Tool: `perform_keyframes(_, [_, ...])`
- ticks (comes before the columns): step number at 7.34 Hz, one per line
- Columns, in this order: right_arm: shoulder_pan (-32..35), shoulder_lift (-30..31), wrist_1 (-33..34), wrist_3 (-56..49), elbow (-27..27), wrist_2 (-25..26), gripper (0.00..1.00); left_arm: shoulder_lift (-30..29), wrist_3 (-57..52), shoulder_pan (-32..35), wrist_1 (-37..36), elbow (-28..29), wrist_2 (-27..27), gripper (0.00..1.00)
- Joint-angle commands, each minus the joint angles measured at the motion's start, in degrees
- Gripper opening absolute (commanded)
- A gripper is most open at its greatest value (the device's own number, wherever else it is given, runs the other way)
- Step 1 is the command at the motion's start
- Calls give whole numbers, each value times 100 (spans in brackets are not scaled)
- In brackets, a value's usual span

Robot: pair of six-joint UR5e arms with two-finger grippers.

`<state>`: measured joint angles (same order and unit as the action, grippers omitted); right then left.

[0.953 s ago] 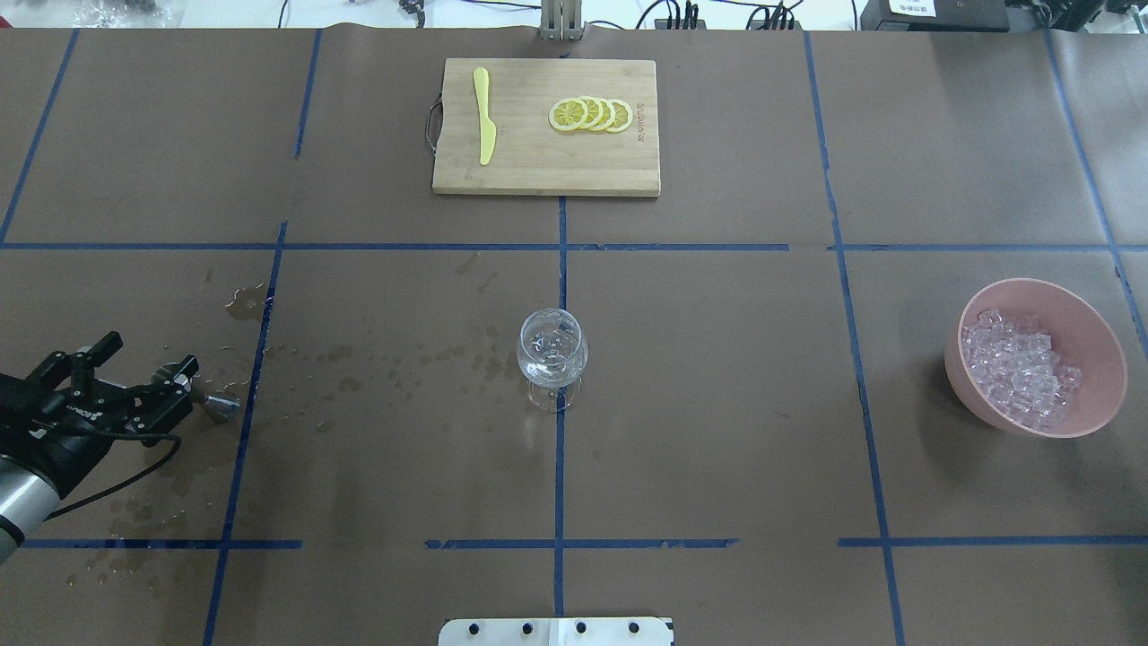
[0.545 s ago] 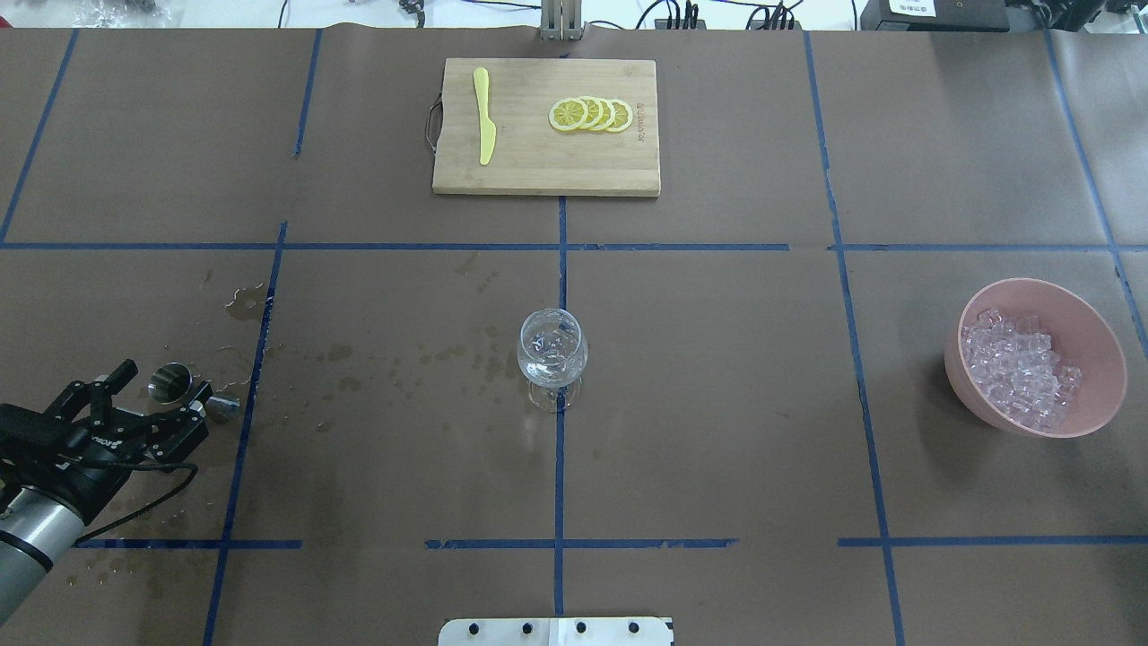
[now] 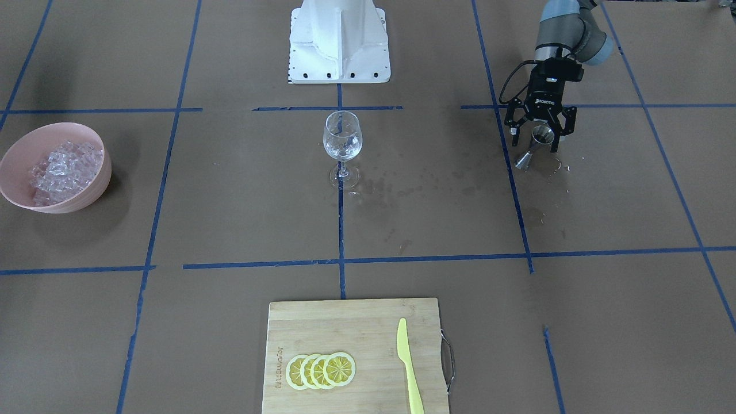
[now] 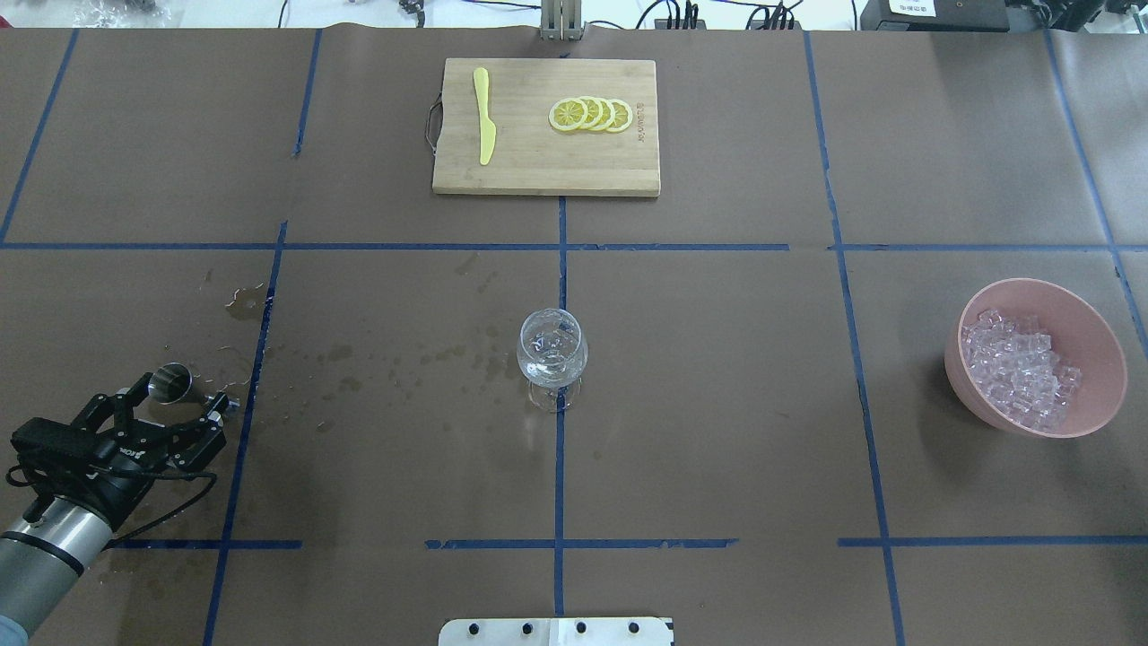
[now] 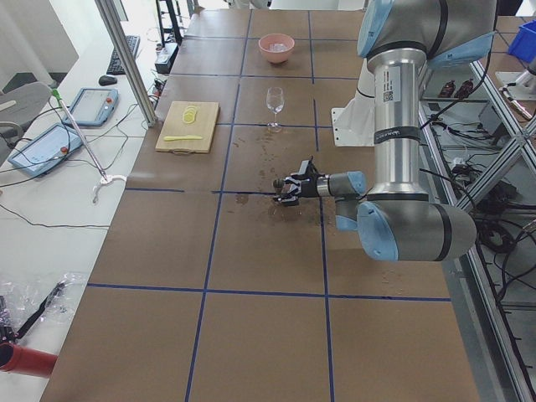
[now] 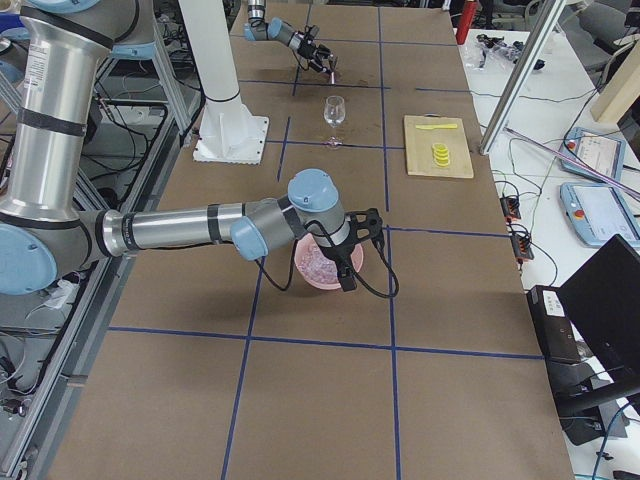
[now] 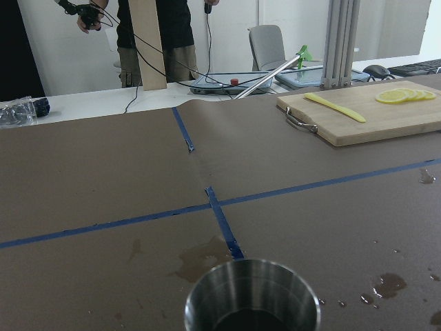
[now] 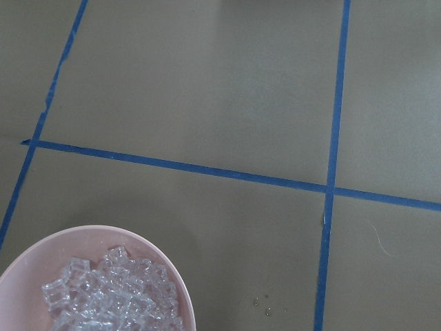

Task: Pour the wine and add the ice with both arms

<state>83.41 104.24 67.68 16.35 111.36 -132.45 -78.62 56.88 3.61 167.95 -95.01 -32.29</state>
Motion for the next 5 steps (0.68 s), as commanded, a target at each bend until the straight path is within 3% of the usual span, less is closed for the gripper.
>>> perform_keyframes(1, [0,0,0,0,0,0,100,-66,7,-18,1,106,3,66])
perform_keyframes(2, [-8,0,0,-9,0,0,100,-75,7,-18,1,106,-6,58])
perform_keyframes(5, [0,0,0,-9,0,0,100,-84,7,-18,19,141,-6,58])
